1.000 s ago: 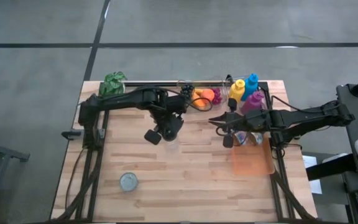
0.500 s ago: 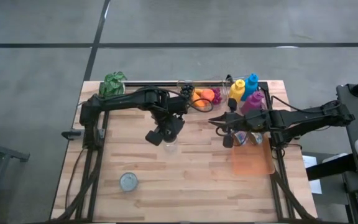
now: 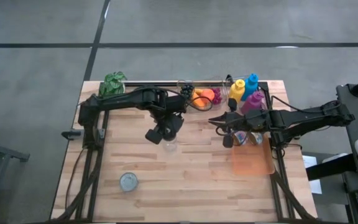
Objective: Pick & Place Food Item
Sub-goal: Put the black water bottle into the right transparent bin
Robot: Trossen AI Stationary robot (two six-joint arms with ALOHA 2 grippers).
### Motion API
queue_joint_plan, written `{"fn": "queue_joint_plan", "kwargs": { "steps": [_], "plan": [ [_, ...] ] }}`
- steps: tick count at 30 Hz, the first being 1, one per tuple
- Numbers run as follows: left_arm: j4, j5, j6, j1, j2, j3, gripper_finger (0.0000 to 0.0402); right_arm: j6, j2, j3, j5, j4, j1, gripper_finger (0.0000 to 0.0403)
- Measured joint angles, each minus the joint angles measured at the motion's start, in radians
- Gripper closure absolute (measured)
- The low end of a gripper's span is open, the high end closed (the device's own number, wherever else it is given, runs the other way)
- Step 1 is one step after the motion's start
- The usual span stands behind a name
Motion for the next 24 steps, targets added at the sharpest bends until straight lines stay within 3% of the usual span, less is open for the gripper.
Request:
{"fn": "queue_joint_plan", "kwargs": {
  "steps": [12,24],
  "plan": [
    [0.019,-0.002,0.006,-0.002,-0.103,0.000,0.0247,-0.004,0.000,-0.004,0.000,-0.001,0.000,0.0374],
    [0.019,-0.001,-0.101,-0.009,-0.277,-0.028,0.0268,-0.005,0.040,0.002,-0.001,0.021,0.000,0.0374]
  ]
}}
